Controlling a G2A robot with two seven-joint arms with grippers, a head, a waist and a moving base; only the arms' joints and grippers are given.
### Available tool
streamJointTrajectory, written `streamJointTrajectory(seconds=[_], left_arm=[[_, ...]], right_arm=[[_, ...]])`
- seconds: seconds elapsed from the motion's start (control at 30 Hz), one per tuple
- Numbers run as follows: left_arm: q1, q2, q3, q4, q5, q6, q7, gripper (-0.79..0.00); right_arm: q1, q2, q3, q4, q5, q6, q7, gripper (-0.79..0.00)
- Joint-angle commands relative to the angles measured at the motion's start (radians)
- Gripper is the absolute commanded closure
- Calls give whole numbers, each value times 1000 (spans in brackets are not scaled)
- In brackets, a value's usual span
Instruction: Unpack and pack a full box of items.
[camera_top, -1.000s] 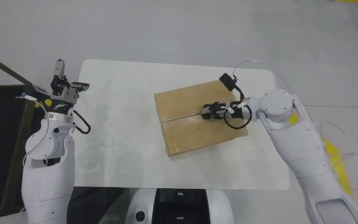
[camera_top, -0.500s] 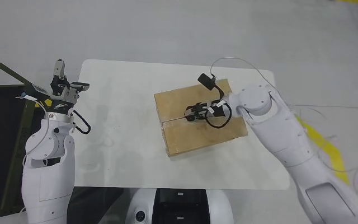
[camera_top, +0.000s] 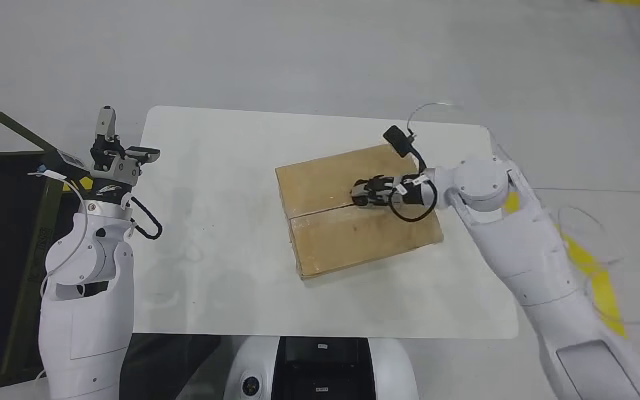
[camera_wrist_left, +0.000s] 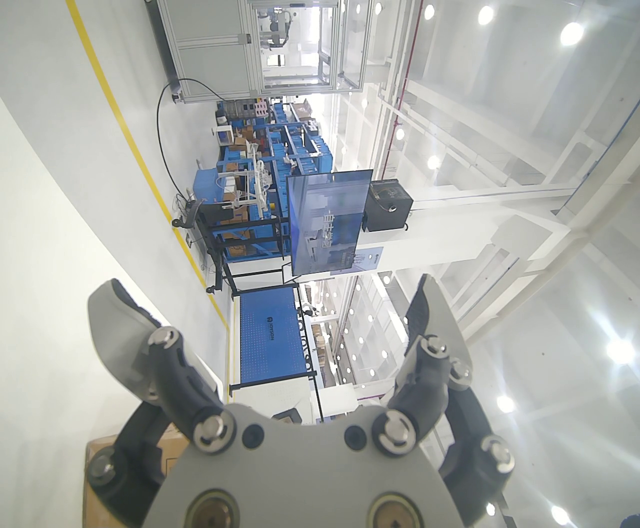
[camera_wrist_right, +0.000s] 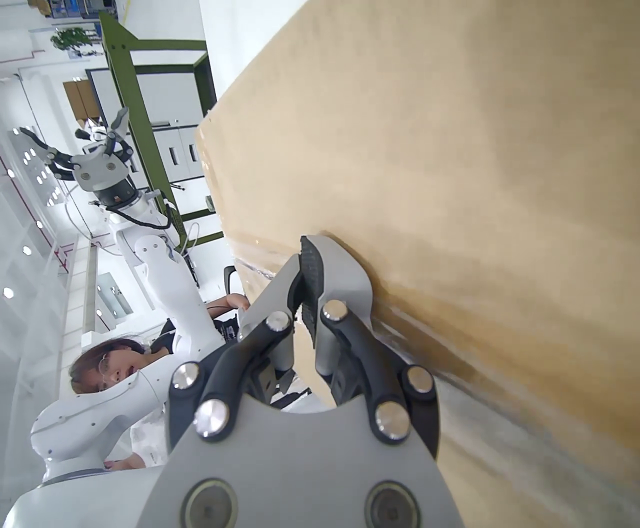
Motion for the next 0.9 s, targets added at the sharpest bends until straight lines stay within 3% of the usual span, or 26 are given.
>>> streamJointTrajectory(seconds=[0.0, 0.57, 0.87], left_arm=[[0, 0, 0, 0, 0, 0, 0, -785], [0, 0, 0, 0, 0, 0, 0, -785], [0, 0, 0, 0, 0, 0, 0, -785]], right_arm=[[-22, 11, 35, -15, -6, 5, 2, 0], [-180, 77, 271, -104, -34, 15, -6, 0], [-182, 84, 274, -77, -17, -9, -8, 0]])
